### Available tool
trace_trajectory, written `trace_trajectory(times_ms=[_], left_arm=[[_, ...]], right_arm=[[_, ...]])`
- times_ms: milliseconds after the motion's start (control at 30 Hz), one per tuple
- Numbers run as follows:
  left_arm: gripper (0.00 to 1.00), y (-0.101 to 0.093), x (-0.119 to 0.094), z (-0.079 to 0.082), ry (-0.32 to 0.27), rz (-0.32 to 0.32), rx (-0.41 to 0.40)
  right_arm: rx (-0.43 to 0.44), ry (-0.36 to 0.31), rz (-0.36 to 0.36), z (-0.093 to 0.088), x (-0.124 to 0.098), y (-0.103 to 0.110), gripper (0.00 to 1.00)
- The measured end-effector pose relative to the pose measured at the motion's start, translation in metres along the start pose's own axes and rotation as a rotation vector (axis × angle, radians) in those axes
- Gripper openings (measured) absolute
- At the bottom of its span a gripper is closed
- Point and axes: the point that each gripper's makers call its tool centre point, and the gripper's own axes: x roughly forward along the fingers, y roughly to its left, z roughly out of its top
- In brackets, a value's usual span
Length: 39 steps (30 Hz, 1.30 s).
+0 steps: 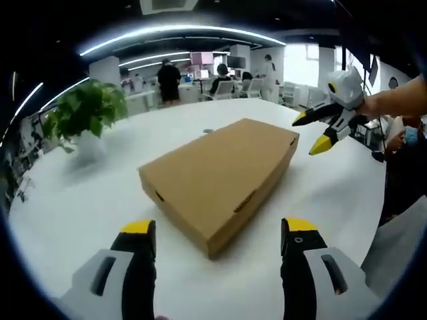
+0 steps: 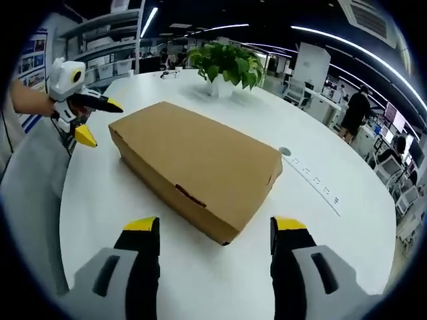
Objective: Operate the shoe box by opening the lid, removing the specified soft item, and placing it in the target area until the item is outside and the box remains undamaged.
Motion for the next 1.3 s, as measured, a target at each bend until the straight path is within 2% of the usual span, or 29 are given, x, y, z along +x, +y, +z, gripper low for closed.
trace_trajectory(times_ms=[467, 733, 833, 1300], left_arm=[[0.63, 0.006, 0.013, -0.005, 0.013, 0.068, -0.086], [0.52, 0.003, 0.020, -0.006, 0.021, 0.064, -0.113], [0.48, 0.006, 0.020, -0.006, 0.022, 0.090, -0.116], [0.48, 0.007, 0.022, -0.006, 0.027, 0.097, -0.113]], right_arm=[[0.030, -0.013, 0.010, 0.001, 0.019, -0.010, 0.46], [0.038, -0.003, 0.034, -0.002, 0.024, -0.004, 0.44], [0.045, -0.007, 0.038, -0.002, 0.024, -0.004, 0.44], [0.136, -0.030, 0.018, -0.005, 0.024, -0.002, 0.41]])
